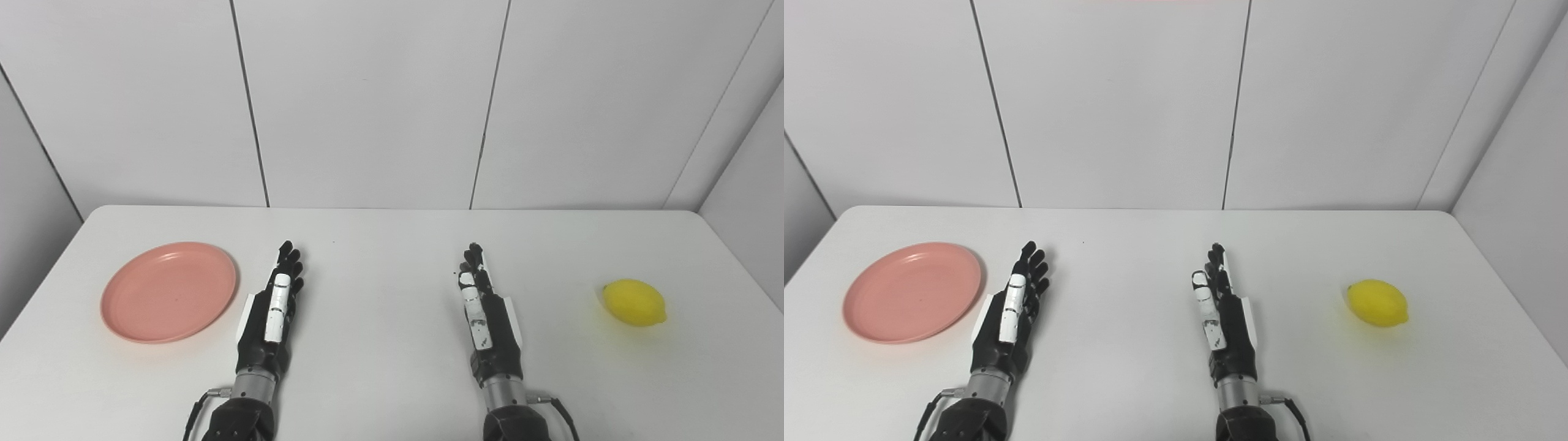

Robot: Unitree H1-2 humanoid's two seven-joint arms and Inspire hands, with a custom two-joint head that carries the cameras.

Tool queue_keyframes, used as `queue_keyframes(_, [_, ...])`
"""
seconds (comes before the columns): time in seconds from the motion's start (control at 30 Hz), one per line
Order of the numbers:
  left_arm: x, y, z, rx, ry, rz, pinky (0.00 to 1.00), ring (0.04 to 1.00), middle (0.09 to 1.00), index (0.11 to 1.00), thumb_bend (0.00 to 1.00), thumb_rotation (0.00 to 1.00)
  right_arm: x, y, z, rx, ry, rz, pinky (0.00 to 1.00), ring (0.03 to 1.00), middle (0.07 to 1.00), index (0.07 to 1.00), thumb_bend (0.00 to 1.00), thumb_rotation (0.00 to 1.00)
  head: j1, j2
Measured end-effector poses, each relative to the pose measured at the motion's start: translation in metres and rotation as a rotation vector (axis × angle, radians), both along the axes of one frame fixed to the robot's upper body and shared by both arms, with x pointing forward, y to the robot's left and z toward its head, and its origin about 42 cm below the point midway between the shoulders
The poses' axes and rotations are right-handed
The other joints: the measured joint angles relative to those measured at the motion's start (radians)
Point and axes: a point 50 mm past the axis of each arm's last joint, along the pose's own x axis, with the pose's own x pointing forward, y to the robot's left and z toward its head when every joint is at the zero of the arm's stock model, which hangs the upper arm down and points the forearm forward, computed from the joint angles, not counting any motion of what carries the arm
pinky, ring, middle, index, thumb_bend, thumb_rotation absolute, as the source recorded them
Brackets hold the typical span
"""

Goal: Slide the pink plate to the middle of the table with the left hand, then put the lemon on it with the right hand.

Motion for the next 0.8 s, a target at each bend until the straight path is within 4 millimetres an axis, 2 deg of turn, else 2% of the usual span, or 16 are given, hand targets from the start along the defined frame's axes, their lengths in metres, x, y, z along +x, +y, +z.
queue_keyframes(0.3, [0.0043,-0.0009,0.0007,-0.003,-0.013,0.015,1.0,1.0,1.0,0.998,0.58,1.0,0.0003,-0.0006,-0.0002,0.002,0.0,0.004,1.0,1.0,1.0,1.0,0.68,0.92,-0.003,-0.005])
queue_keyframes(0.43, [0.0042,-0.001,0.0011,-0.003,-0.023,0.015,1.0,0.999,0.997,0.987,0.54,1.0,0.0003,-0.0006,-0.0002,-0.003,0.0,0.004,1.0,1.0,1.0,1.0,0.69,0.93,-0.002,-0.002])
queue_keyframes(0.8, [0.0046,-0.0029,0.0014,0.014,-0.026,0.005,1.0,0.997,0.988,0.97,0.53,1.0,0.0006,-0.002,-0.0001,-0.007,-0.001,0.004,1.0,1.0,1.0,1.0,0.7,0.93,-0.003,-0.006])
